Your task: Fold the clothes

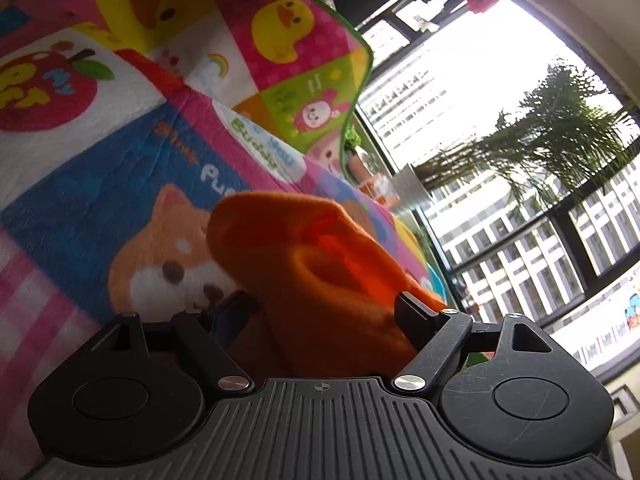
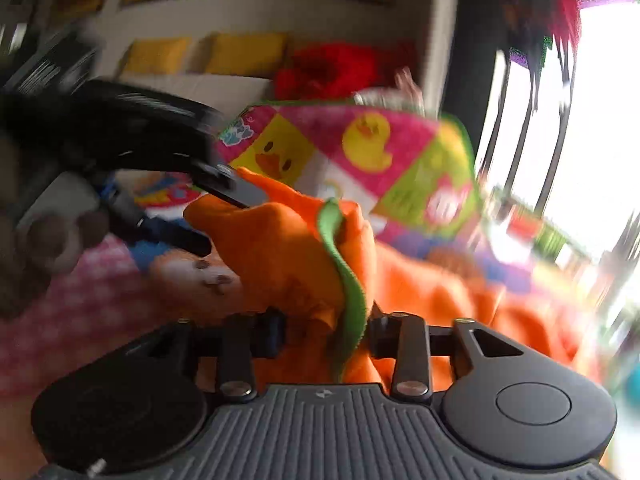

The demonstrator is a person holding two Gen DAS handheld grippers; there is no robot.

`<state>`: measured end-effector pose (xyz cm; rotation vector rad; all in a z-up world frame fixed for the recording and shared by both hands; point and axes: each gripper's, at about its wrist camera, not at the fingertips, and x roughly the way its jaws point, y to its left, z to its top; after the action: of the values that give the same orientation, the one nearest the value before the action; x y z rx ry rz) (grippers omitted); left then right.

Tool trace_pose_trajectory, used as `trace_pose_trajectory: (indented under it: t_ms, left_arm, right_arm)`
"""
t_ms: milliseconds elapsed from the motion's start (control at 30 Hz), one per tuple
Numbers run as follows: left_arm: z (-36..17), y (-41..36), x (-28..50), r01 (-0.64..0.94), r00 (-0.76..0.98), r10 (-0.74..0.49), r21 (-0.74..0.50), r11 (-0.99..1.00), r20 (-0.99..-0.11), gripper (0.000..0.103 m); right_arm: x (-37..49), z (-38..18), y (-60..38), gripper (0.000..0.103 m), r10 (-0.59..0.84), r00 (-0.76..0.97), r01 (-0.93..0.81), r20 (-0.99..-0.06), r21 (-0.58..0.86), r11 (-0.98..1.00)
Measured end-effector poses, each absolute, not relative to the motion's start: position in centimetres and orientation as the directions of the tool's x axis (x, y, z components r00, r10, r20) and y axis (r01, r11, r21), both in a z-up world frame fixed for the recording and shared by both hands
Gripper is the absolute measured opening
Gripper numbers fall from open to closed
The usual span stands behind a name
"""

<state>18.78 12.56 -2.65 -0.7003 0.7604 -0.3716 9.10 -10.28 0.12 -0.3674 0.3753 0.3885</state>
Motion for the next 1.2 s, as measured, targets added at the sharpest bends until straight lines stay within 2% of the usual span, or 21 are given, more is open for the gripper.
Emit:
trace_pose_trajectory:
  t_ms: [67,133,200,233,267,333,400,533,633,733,867,967,1033,1200]
  left_arm:
    - [-3.1,12.5,19.8,0.053,0.68,-0.528,-0.684,0.728,-0.509,0.061]
    - [-3.4,12.5,20.3,0.053,0.678,-0.528,-0.681,0.73,-0.512,0.056]
    - [-3.5,12.5,20.3,0.06,0.681,-0.523,-0.672,0.738,-0.513,0.049]
    - [-3.5,12.8,20.1,0.059,0.684,-0.52,-0.671,0.739,-0.512,0.041]
    - [-3.4,13.2,20.0,0.057,0.688,-0.516,-0.671,0.739,-0.51,0.036]
    - [-2.7,14.5,19.5,0.053,0.71,-0.502,-0.673,0.737,-0.494,0.036]
    - [-1.4,15.8,18.7,0.059,0.737,-0.485,-0.67,0.74,-0.471,0.036]
    - [2.3,16.4,17.1,0.123,0.779,-0.474,-0.642,0.757,-0.41,0.043]
    - [5.2,15.8,15.7,0.197,0.803,-0.494,-0.633,0.749,-0.334,0.055]
    - [7.5,15.0,14.4,0.259,0.822,-0.504,-0.614,0.746,-0.266,0.073]
    - [7.6,13.6,13.8,0.265,0.823,-0.489,-0.566,0.781,-0.289,0.075]
    - [5.4,13.3,13.3,0.249,0.798,-0.507,-0.587,0.771,-0.327,0.078]
    - [3.8,13.3,12.9,0.247,0.775,-0.532,-0.61,0.753,-0.342,0.083]
    - [1.9,11.7,13.7,0.232,0.736,-0.536,-0.588,0.775,-0.415,0.084]
  right_arm:
    - [9.1,-0.1,-8.6,0.049,0.269,0.897,-0.407,-0.351,-0.419,0.812]
    - [9.4,-0.1,-7.2,0.049,0.28,0.904,-0.412,-0.323,-0.486,0.771]
    - [10.2,0.1,-6.4,0.035,0.324,0.869,-0.472,-0.374,-0.429,0.77]
    - [10.6,0.3,-6.1,0.027,0.35,0.846,-0.503,-0.402,-0.383,0.775]
    - [10.9,0.7,-5.8,0.024,0.382,0.816,-0.535,-0.434,-0.315,0.784]
    - [11.2,1.5,-5.3,0.023,0.465,0.747,-0.592,-0.475,-0.158,0.79]
    - [11.1,2.5,-5.3,0.021,0.559,0.68,-0.64,-0.475,-0.013,0.768]
    - [11.1,4.7,-7.0,0.021,0.683,0.609,-0.649,-0.403,0.242,0.722]
    - [11.6,4.9,-11.3,0.021,0.696,0.617,-0.545,-0.367,0.439,0.714]
    - [10.8,3.7,-15.9,0.021,0.67,0.635,-0.433,-0.384,0.541,0.721]
    - [9.1,1.2,-19.8,0.021,0.62,0.657,-0.315,-0.428,0.592,0.742]
    - [8.6,-0.5,-21.4,0.021,0.58,0.669,-0.261,-0.464,0.584,0.768]
    - [7.8,-1.3,-21.7,0.021,0.553,0.678,-0.26,-0.484,0.546,0.796]
    - [6.7,-1.6,-21.0,0.021,0.53,0.685,-0.334,-0.501,0.43,0.839]
